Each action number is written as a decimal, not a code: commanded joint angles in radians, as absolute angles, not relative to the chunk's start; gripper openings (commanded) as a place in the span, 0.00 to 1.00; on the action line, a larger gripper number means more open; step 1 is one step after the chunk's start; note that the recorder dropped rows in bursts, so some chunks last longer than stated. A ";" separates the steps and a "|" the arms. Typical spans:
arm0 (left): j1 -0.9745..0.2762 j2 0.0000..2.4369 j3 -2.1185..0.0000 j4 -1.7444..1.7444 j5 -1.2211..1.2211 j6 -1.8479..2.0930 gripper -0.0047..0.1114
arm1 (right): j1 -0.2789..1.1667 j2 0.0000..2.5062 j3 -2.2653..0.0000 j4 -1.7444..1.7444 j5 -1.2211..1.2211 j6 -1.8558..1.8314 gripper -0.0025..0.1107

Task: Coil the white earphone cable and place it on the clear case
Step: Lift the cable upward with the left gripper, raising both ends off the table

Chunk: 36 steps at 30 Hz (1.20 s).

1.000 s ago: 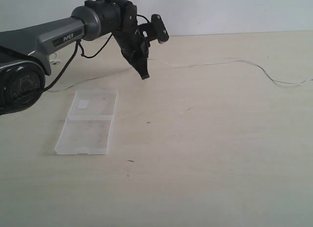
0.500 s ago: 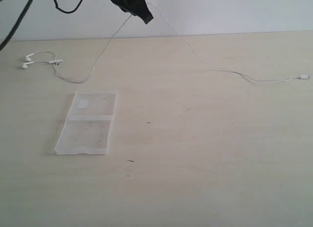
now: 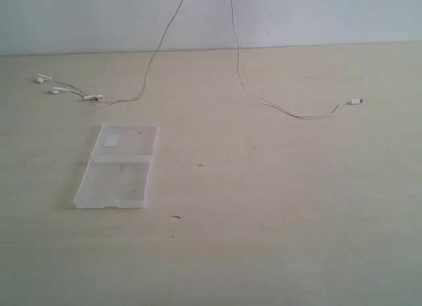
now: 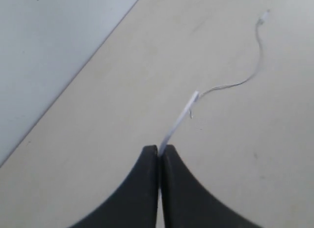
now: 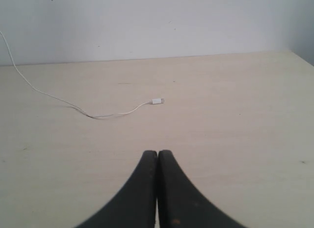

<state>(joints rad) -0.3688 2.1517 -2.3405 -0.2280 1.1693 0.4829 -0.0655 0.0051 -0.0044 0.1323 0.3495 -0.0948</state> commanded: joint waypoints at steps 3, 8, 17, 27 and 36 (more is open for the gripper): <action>-0.371 2.073 -2.341 -0.371 1.221 0.522 0.04 | -0.070 0.000 0.000 0.130 0.335 -0.102 0.02; -0.373 2.024 -2.341 -0.384 1.221 0.522 0.04 | -0.070 0.000 0.000 0.130 0.335 -0.102 0.02; -0.430 1.923 -2.339 -0.416 1.221 0.518 0.04 | -0.070 0.000 0.000 0.130 0.335 -0.102 0.02; -0.459 1.780 -2.339 -0.416 1.186 0.515 0.04 | -0.070 0.000 0.000 0.130 0.335 -0.102 0.02; -0.459 1.663 -2.339 -0.416 1.065 0.515 0.04 | -0.070 0.000 0.000 0.130 0.335 -0.102 0.02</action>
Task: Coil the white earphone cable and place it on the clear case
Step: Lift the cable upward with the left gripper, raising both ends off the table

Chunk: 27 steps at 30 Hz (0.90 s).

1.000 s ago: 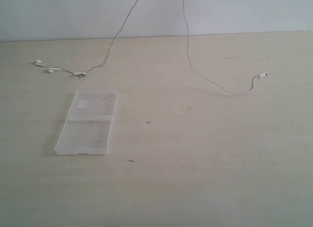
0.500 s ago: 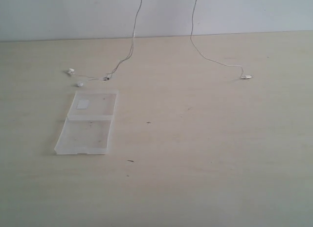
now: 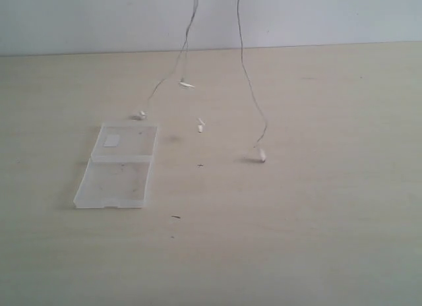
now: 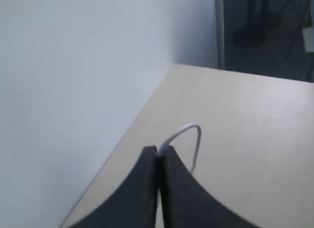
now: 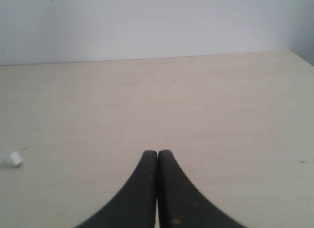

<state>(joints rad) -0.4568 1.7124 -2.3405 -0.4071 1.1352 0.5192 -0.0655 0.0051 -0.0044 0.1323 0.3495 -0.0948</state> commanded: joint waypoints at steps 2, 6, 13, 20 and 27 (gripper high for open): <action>-0.459 1.646 -2.339 -0.419 1.038 0.515 0.04 | -0.070 0.000 0.000 0.130 0.335 -0.102 0.02; -0.459 1.623 -2.339 -0.451 0.997 0.515 0.04 | -0.070 0.000 0.000 0.130 0.335 -0.102 0.02; -0.459 1.611 -2.339 -0.461 0.986 0.515 0.04 | -0.070 0.000 0.000 0.130 0.335 -0.102 0.02; -0.459 1.611 -2.339 -0.457 0.986 0.515 0.04 | -0.070 0.000 0.000 0.130 0.335 -0.102 0.02; -0.459 1.611 -2.339 -0.449 0.988 0.515 0.04 | -0.070 0.000 0.000 0.130 0.335 -0.102 0.02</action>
